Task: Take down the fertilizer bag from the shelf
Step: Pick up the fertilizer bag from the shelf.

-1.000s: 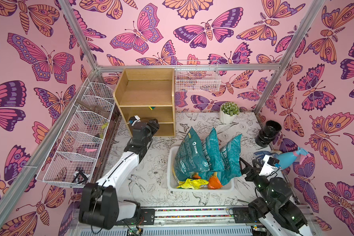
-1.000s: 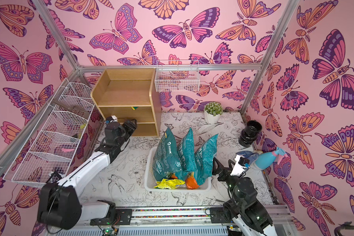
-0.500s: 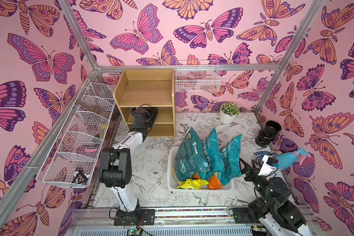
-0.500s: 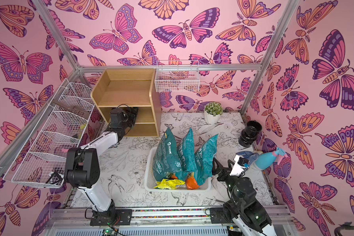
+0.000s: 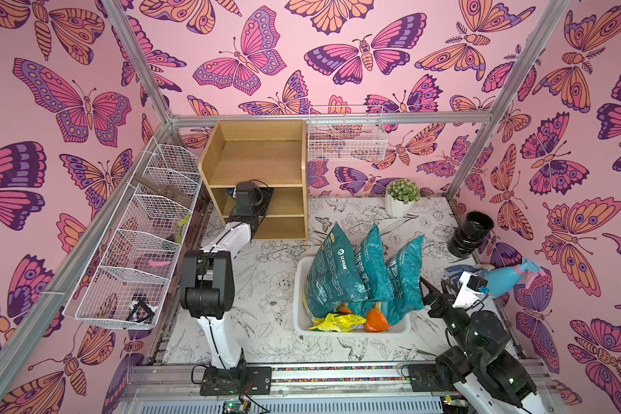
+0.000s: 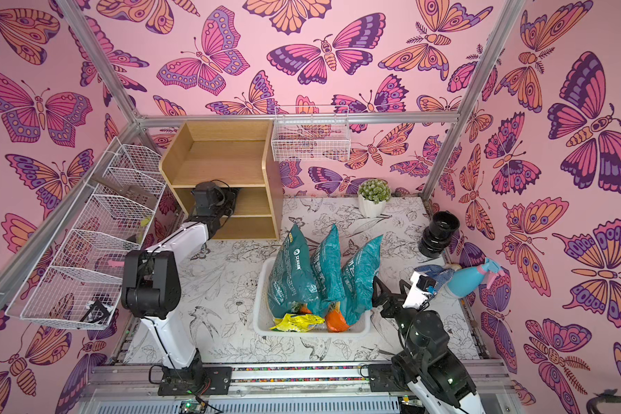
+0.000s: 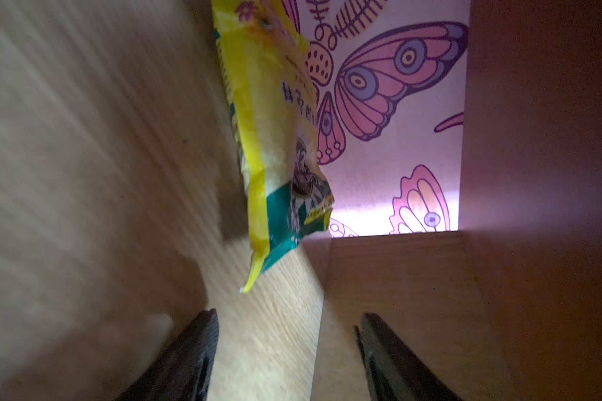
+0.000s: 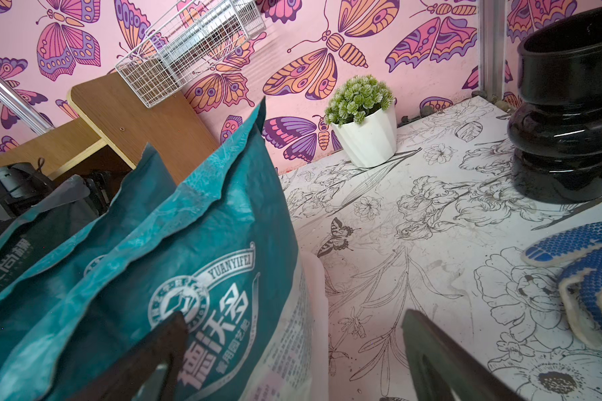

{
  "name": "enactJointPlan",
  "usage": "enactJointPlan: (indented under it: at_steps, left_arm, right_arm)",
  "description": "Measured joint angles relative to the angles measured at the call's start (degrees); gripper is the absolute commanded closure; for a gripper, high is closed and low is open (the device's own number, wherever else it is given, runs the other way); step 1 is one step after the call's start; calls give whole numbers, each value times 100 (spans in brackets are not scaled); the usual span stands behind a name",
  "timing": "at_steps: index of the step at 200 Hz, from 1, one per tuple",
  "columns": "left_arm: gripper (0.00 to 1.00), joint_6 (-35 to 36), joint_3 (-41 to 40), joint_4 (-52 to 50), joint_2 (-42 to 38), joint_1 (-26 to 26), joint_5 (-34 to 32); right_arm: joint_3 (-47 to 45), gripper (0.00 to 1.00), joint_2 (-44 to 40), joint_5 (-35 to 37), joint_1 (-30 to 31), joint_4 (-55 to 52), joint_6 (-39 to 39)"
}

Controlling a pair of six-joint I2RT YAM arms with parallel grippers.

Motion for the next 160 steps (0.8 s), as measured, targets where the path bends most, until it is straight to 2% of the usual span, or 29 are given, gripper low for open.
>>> enactJointPlan:
  at_steps: [33,61,80,98,108,160]
  left_arm:
    - [33,-2,389,11,332,11,42]
    - [46,33,474,0,428,11,-4]
    - [63,129,474,-24,437,4,-66]
    - [89,153,474,-42,437,4,-162]
    - [100,238,479,-59,437,7,-160]
    - [100,245,498,-101,437,11,-129]
  right_arm:
    - [0,1,0,0,0,0,-2]
    - [0,1,0,0,0,0,-2]
    - [-11,1,0,-2,0,20,-2]
    - [-22,1,0,-4,0,39,-4]
    - [-22,1,0,-4,0,44,-7]
    - [-33,1,0,-11,0,66,-24]
